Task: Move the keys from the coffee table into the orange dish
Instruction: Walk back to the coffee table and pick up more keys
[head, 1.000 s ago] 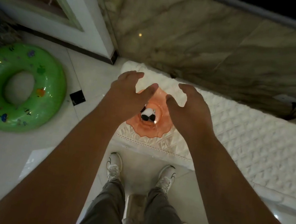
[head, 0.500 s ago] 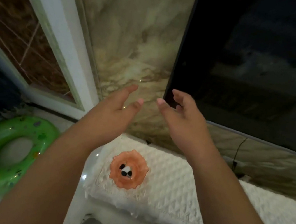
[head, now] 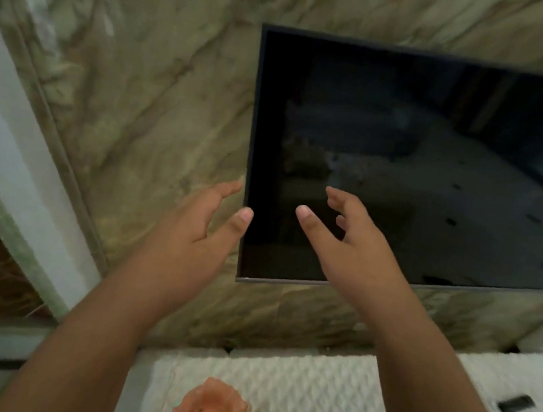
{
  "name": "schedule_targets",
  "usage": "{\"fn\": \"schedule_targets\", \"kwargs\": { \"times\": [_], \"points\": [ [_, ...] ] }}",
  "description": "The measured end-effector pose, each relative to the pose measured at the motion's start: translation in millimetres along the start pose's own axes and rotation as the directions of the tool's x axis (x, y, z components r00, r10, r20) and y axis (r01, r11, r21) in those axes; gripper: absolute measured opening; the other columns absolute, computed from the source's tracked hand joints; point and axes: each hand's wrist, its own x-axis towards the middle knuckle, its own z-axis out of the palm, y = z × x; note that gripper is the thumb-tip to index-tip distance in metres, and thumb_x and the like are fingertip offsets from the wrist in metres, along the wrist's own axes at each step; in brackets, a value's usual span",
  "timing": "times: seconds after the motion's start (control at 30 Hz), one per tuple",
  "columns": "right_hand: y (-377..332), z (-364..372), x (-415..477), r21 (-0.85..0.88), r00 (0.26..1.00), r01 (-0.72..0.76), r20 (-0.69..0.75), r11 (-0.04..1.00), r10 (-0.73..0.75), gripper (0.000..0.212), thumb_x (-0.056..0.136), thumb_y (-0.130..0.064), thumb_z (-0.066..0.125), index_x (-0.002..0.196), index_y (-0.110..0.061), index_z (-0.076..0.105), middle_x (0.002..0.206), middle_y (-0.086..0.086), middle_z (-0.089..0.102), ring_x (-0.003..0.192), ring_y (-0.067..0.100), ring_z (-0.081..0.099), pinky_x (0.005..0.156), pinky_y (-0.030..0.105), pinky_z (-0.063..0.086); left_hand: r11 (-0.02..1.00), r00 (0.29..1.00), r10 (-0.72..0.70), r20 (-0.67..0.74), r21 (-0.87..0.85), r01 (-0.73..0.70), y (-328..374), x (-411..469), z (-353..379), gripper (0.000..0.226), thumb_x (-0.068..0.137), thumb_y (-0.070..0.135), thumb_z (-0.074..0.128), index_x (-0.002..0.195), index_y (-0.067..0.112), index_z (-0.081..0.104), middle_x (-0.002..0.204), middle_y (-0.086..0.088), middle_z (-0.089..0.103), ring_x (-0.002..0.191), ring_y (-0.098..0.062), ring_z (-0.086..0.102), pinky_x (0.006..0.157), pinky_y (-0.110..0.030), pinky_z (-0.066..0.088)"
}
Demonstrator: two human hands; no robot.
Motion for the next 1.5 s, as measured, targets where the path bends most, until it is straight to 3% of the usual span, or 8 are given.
{"fn": "schedule_targets", "kwargs": {
  "times": [0.33, 0.47, 0.73, 0.87, 1.03, 1.3, 1.37, 1.5],
  "points": [
    [5, -22, -55, -0.062, 0.907, -0.246, -0.367, 0.967, 0.207, 0.08, 0.075, -0.081, 0.048, 0.145, -0.049, 0.024, 0.153, -0.018, 0.034, 0.134, 0.009, 0.037, 0.091, 0.031, 0.037, 0.986, 0.949, 0.16, 0.27, -0.08, -0.143, -9, 26, 20, 0.057, 0.079, 0.079, 0.038, 0.13, 0.055, 0.044, 0.135, 0.019, 0.046, 0.121, -0.004, 0.049, 0.097, -0.04, 0.046],
    [17, -40, -102, -0.038, 0.816, -0.361, -0.497, 0.932, 0.295, 0.076, 0.077, -0.077, 0.05, 0.144, -0.047, 0.028, 0.152, -0.017, 0.037, 0.135, 0.009, 0.038, 0.094, 0.032, 0.037, 0.968, 0.872, 0.25, 0.42, -0.097, -0.231, 10, 18, 58, 0.056, 0.077, 0.081, 0.034, 0.129, 0.06, 0.04, 0.138, 0.024, 0.042, 0.12, 0.005, 0.043, 0.084, -0.025, 0.041],
    [30, -111, -214, 0.051, 0.56, -0.559, -0.713, 0.828, 0.422, 0.067, 0.082, -0.071, 0.051, 0.142, -0.045, 0.034, 0.148, -0.019, 0.04, 0.126, 0.008, 0.045, 0.098, 0.037, 0.041, 0.915, 0.66, 0.403, 0.633, -0.258, -0.311, 82, -18, 142, 0.043, 0.087, 0.066, 0.044, 0.129, 0.058, 0.042, 0.124, 0.032, 0.039, 0.108, 0.014, 0.041, 0.084, -0.027, 0.041],
    [40, -145, -258, 0.161, 0.432, -0.583, -0.769, 0.797, 0.472, 0.06, 0.086, -0.065, 0.054, 0.14, -0.046, 0.036, 0.147, -0.018, 0.042, 0.13, 0.013, 0.045, 0.104, 0.044, 0.04, 0.89, 0.577, 0.451, 0.681, -0.29, -0.353, 115, -42, 183, 0.047, 0.087, 0.063, 0.044, 0.133, 0.05, 0.044, 0.139, 0.021, 0.041, 0.118, 0.005, 0.042, 0.095, -0.033, 0.041],
    [57, -177, -293, 0.165, 0.37, -0.588, -0.816, 0.792, 0.444, 0.06, 0.086, -0.067, 0.053, 0.14, -0.046, 0.034, 0.147, -0.019, 0.042, 0.125, 0.007, 0.045, 0.093, 0.033, 0.039, 0.863, 0.48, 0.49, 0.728, -0.328, -0.384, 153, -70, 221, 0.06, 0.078, 0.075, 0.039, 0.133, 0.052, 0.043, 0.134, 0.026, 0.045, 0.121, 0.005, 0.043, 0.099, -0.042, 0.045],
    [89, -222, -346, 0.2, 0.272, -0.631, -0.848, 0.75, 0.455, 0.066, 0.079, -0.077, 0.048, 0.137, -0.05, 0.033, 0.145, -0.021, 0.042, 0.111, -0.002, 0.041, 0.087, 0.031, 0.038, 0.804, 0.348, 0.571, 0.744, -0.418, -0.423, 201, -114, 295, 0.039, 0.088, 0.066, 0.045, 0.125, 0.057, 0.044, 0.117, 0.039, 0.04, 0.112, 0.011, 0.043, 0.084, -0.026, 0.042],
    [96, -230, -364, 0.228, 0.237, -0.643, -0.849, 0.732, 0.473, 0.069, 0.078, -0.078, 0.048, 0.138, -0.048, 0.034, 0.146, -0.02, 0.041, 0.115, 0.001, 0.044, 0.089, 0.031, 0.038, 0.804, 0.312, 0.568, 0.761, -0.433, -0.407, 211, -128, 316, 0.037, 0.088, 0.065, 0.047, 0.124, 0.058, 0.044, 0.113, 0.041, 0.042, 0.109, 0.016, 0.043, 0.077, -0.02, 0.039],
    [116, -245, -395, 0.311, 0.162, -0.648, -0.836, 0.695, 0.525, 0.063, 0.084, -0.067, 0.053, 0.141, -0.043, 0.037, 0.147, -0.018, 0.042, 0.13, 0.008, 0.043, 0.102, 0.036, 0.039, 0.821, 0.258, 0.545, 0.798, -0.445, -0.358, 222, -154, 352, 0.04, 0.087, 0.066, 0.046, 0.126, 0.058, 0.043, 0.125, 0.03, 0.044, 0.11, 0.007, 0.047, 0.085, -0.028, 0.044]
  ]
}}
